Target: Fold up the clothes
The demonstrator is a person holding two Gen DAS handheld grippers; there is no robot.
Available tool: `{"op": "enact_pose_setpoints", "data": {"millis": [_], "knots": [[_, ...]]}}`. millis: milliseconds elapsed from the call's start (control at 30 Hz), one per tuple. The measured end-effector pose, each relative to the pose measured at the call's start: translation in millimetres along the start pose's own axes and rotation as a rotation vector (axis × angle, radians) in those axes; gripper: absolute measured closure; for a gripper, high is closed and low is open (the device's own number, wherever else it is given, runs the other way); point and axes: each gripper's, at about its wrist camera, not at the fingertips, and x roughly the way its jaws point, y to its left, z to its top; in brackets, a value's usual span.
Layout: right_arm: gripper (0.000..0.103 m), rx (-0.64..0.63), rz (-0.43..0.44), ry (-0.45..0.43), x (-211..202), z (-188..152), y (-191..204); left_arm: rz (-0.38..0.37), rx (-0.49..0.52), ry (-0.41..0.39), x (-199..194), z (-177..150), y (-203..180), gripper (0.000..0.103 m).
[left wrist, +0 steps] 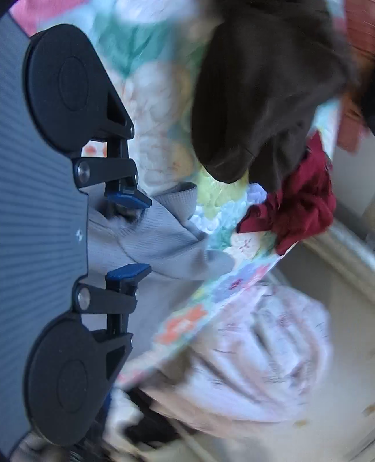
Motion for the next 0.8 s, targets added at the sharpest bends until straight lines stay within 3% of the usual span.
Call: {"op": "enact_pose_setpoints", "data": {"millis": [100, 200, 367, 633, 733, 800], "knots": [[0.043, 0.019, 0.009, -0.007, 9.5, -0.5, 5.3, -0.002, 0.133, 0.117, 20.4, -0.1, -19.0, 0.097], [0.043, 0.081, 0.004, -0.019, 17.8, -5.3, -3.7, -0.016, 0.192, 0.141, 25.4, -10.2, -40.2, 0.097], [0.043, 0.189, 0.09, -0.081, 19.0, -29.2, -23.4, -0.047, 0.338, 0.206, 40.3, -34.3, -83.6, 0.1], [0.043, 0.167, 0.101, -0.048, 37.3, -40.0, -25.2, 0.077, 0.376, 0.139, 8.8, -29.1, -104.4, 0.099], [0.043, 0.16, 0.042, -0.01, 39.8, -47.2, -28.5, 0.127, 0.386, 0.11, -4.1, -26.4, -111.3, 0.098], [0.043, 0.14, 0.016, 0.005, 40.3, -49.6, -29.3, 0.179, 0.327, 0.101, -17.2, -17.2, -94.9, 0.096]]}}
